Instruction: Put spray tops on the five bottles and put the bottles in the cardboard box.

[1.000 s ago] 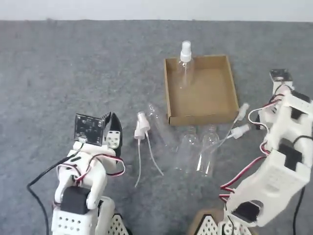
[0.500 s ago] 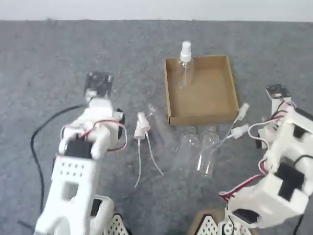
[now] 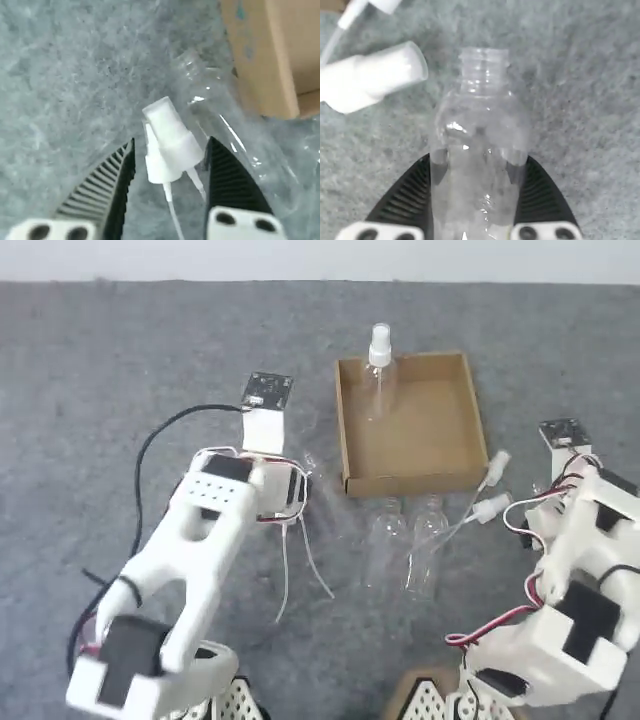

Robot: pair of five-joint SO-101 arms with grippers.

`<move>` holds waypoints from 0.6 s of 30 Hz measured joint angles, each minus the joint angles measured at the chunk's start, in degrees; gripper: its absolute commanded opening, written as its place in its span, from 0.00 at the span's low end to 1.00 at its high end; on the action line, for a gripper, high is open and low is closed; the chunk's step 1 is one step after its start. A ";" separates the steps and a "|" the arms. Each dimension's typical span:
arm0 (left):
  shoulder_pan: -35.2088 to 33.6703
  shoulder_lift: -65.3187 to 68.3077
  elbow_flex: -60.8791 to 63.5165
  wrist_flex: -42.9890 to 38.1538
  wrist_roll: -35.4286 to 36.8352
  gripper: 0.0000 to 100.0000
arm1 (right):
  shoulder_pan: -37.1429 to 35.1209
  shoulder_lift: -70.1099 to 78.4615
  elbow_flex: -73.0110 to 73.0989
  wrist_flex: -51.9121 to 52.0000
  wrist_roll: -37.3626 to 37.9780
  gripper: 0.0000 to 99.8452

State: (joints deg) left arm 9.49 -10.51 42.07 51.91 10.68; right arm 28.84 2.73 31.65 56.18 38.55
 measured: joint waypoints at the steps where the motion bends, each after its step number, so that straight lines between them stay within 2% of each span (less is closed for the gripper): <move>1: 0.09 0.88 -0.35 0.00 0.00 0.21 | 0.00 0.00 0.00 0.00 0.00 0.05; 8: -1.67 5.27 -0.88 -1.41 0.00 0.21 | 0.00 0.00 0.00 0.00 0.00 0.05; 18: -8.09 5.36 -0.97 -1.49 -7.38 0.21 | 0.00 0.00 0.00 0.00 0.00 0.05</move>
State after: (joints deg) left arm 1.41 -5.14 41.10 50.42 3.30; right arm 28.84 2.73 31.65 56.18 38.55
